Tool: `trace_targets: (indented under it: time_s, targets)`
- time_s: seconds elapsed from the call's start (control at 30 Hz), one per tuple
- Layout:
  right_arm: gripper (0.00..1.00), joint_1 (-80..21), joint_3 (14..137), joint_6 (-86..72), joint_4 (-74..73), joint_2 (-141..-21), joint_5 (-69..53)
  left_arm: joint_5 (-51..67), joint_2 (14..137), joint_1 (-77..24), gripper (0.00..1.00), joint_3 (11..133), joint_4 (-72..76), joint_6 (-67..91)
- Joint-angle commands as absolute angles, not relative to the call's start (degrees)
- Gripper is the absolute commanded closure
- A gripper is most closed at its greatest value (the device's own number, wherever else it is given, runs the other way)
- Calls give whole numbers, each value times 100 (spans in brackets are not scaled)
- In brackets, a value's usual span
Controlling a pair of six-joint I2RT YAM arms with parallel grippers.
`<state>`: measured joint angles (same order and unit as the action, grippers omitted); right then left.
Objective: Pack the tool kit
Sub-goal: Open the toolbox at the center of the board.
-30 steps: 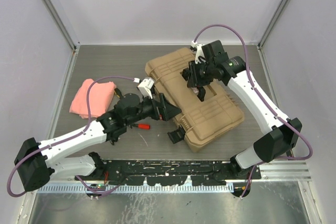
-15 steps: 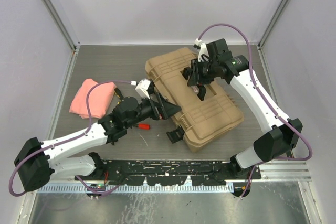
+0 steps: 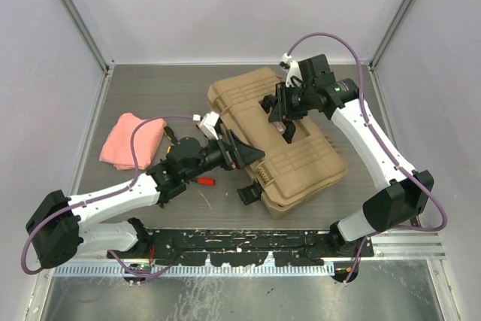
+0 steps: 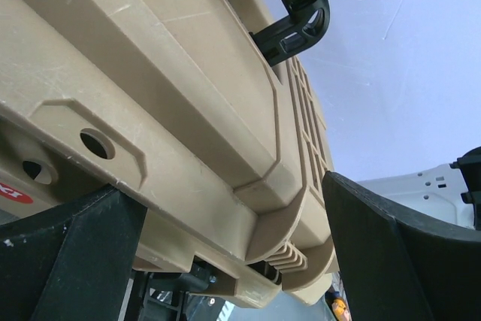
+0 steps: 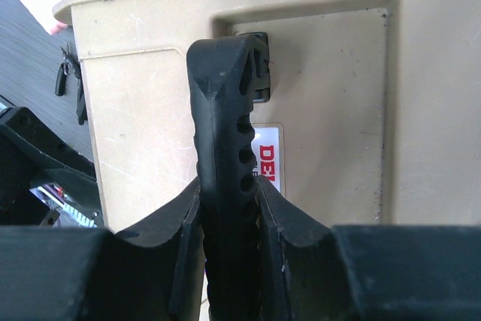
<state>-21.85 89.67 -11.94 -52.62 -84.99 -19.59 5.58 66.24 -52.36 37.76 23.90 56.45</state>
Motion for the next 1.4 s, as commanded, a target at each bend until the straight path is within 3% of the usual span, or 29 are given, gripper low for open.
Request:
trace_targets:
  time_s: [0.0,0.17,0.43,0.73,1.07,1.37]
  targets:
    - [84,-2138,9280,-1521,-4489,-8027,-2129,941,6721,-5226,1,4185,2995,5602]
    - [77,-2138,9306,-1524,-4538,-8006,-2251,1353,6939,-5222,0,4455,3005,5525]
    - [52,-2144,9525,-1528,-4649,-7989,-2853,1575,7158,-5223,2,4744,2846,5505]
    - [24,-2138,9978,-1406,-5035,-7853,-1536,1534,7041,-5222,3,5047,2306,5155]
    - [15,-2139,10016,-1318,-4770,-7112,308,1583,7066,-5225,3,5516,1755,4839]
    - [7,-2141,8160,-1235,-3128,-4910,827,1760,7380,-5229,4,6318,1154,4448]
